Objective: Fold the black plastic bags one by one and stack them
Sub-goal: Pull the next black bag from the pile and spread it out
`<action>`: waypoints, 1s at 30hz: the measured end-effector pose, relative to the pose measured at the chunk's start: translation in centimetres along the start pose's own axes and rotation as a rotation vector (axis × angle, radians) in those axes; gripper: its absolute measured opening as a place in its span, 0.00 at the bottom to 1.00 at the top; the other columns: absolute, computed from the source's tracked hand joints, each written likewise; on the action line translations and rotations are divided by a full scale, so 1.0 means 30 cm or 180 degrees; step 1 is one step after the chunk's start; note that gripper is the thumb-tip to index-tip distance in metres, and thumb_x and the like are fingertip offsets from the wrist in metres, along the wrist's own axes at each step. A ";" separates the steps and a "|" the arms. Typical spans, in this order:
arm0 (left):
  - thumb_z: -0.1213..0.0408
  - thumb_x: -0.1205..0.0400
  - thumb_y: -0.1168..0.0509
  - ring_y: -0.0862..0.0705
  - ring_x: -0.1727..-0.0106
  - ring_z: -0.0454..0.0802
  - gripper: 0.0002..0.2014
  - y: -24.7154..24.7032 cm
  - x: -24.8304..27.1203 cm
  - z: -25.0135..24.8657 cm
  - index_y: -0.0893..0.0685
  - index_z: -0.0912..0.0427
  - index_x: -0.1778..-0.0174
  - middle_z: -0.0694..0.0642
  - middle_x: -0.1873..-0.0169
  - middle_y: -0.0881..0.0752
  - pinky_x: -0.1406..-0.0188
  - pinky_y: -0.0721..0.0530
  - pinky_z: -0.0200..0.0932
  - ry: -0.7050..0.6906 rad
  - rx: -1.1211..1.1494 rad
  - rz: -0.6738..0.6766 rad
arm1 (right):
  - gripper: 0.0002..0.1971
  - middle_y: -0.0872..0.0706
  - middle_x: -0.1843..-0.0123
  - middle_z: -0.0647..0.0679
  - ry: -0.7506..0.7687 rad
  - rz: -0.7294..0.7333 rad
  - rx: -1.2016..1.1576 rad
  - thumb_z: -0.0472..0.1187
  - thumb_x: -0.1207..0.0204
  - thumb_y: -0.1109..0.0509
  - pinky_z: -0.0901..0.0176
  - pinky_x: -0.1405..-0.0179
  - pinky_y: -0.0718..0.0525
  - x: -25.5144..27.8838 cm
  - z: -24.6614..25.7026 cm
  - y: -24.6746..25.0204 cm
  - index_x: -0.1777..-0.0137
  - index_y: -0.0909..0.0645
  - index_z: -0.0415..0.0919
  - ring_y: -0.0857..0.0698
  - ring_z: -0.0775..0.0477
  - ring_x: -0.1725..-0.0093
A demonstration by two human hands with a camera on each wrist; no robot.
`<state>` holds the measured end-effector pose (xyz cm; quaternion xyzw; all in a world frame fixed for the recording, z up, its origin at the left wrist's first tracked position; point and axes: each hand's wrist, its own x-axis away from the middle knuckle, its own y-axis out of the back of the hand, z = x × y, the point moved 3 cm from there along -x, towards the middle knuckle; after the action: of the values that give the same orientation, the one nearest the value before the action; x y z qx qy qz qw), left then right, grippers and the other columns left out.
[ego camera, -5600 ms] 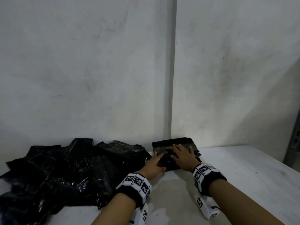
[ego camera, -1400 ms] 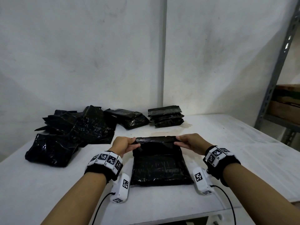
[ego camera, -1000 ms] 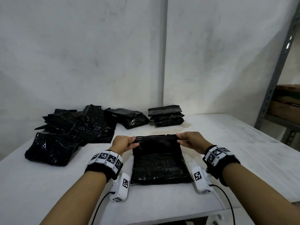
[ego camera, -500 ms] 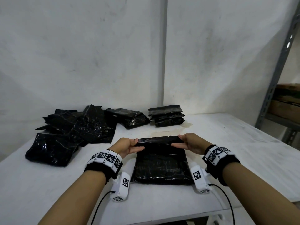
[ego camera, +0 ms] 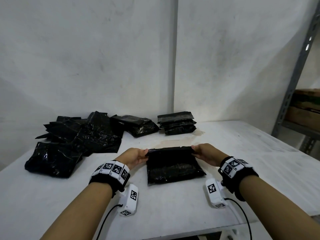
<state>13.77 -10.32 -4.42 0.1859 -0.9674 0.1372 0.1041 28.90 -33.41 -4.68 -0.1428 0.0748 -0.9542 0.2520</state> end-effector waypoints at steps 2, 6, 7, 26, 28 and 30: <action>0.74 0.16 0.39 0.16 0.52 0.53 0.05 0.002 -0.001 -0.001 0.19 0.71 0.55 0.61 0.53 0.16 0.61 0.13 0.35 -0.0005 0.0009 -0.0029 | 0.07 0.25 0.41 0.35 0.0043 0.0012 0.0096 0.30 0.15 0.40 0.69 0.60 0.13 -0.004 -0.001 0.000 0.41 0.28 0.27 0.19 0.46 0.46; 0.75 0.16 0.40 0.17 0.55 0.53 0.07 -0.007 0.005 -0.008 0.22 0.68 0.61 0.62 0.57 0.16 0.66 0.12 0.35 -0.0062 -0.0030 -0.0046 | 0.05 0.21 0.43 0.36 0.0046 0.0053 0.0239 0.30 0.15 0.40 0.67 0.57 0.13 -0.003 0.003 0.010 0.45 0.25 0.27 0.18 0.45 0.44; 0.74 0.16 0.40 0.17 0.57 0.53 0.09 -0.008 0.008 -0.010 0.23 0.67 0.63 0.61 0.59 0.17 0.67 0.12 0.35 -0.0087 -0.0080 -0.0043 | 0.05 0.19 0.45 0.37 0.0027 0.0068 0.0300 0.30 0.15 0.41 0.67 0.58 0.13 0.001 0.004 0.011 0.47 0.24 0.28 0.17 0.46 0.48; 0.71 0.15 0.39 0.17 0.59 0.53 0.10 -0.014 0.015 -0.021 0.29 0.60 0.63 0.60 0.60 0.18 0.63 0.13 0.39 -0.0293 -0.0355 0.0201 | 0.07 0.19 0.56 0.49 0.0259 0.0082 0.0888 0.38 0.19 0.30 0.51 0.48 0.15 0.061 0.050 0.042 0.59 0.21 0.40 0.21 0.49 0.56; 0.70 0.16 0.38 0.17 0.59 0.53 0.10 -0.006 0.012 -0.018 0.28 0.60 0.63 0.59 0.59 0.17 0.62 0.12 0.40 -0.0268 -0.0312 0.0186 | 0.06 0.21 0.62 0.53 0.0295 -0.0121 0.1393 0.45 0.22 0.27 0.58 0.59 0.20 0.069 0.059 0.059 0.55 0.17 0.42 0.25 0.52 0.61; 0.70 0.16 0.36 0.16 0.57 0.51 0.10 -0.003 0.011 -0.020 0.27 0.59 0.62 0.58 0.59 0.17 0.60 0.13 0.40 -0.0242 -0.0300 0.0147 | 0.09 0.24 0.67 0.53 0.0323 -0.0092 0.1574 0.47 0.23 0.26 0.65 0.71 0.30 0.072 0.063 0.069 0.51 0.15 0.42 0.28 0.54 0.70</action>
<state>13.59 -10.32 -3.76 0.1635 -0.9800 0.0867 0.0727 28.63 -36.41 -2.82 -0.0298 -0.1504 -0.9529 0.2616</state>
